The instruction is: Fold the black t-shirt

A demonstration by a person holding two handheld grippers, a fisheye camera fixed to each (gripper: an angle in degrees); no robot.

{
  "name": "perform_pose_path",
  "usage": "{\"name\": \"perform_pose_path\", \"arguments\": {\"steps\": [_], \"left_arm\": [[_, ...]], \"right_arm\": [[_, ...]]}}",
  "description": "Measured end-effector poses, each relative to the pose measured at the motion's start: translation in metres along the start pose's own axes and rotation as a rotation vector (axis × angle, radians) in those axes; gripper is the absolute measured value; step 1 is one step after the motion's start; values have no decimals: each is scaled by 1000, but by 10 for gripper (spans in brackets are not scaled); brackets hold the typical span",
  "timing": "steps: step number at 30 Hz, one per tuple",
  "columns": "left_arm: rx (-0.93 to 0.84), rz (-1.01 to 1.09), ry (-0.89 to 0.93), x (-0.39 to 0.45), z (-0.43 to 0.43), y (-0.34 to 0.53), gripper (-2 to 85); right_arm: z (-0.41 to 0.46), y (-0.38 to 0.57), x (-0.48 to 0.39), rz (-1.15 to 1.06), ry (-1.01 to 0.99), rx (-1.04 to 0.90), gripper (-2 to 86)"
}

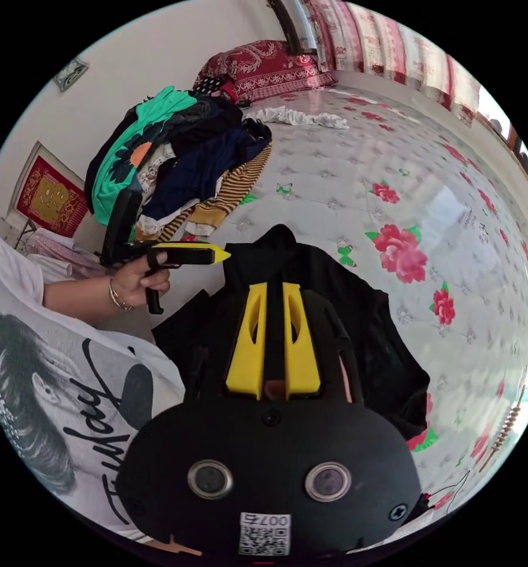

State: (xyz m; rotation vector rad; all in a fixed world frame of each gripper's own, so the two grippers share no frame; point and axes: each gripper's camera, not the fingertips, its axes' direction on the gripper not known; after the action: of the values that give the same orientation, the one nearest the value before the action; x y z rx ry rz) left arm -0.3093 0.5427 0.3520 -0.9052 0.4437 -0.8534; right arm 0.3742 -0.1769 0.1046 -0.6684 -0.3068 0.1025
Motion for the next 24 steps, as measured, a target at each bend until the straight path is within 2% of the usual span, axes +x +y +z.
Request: {"name": "perform_pose_path", "arguments": {"steps": [3,7,13,15,20,24], "left_arm": [[-2,68,-7,0,-5,9,4],[-4,116,-6,-7,-11,16,3],[-16,133,12,-13,-16,26,2],[-17,140,7,-11,-17,29,1],[-21,202,-11,7,-21,33,-3],[-41,410,-29,58,-23,36,-7]], "right_arm": [[26,-58,10,-64,32,-51,21],[89,-123,24,-144,48,-247,27],[155,-154,27,-290,14,-462,19],[152,-156,27,-315,-5,-440,9],[68,-153,37,-289,1,-150,-1],[9,-112,51,-223,43,-15,-3]]}}
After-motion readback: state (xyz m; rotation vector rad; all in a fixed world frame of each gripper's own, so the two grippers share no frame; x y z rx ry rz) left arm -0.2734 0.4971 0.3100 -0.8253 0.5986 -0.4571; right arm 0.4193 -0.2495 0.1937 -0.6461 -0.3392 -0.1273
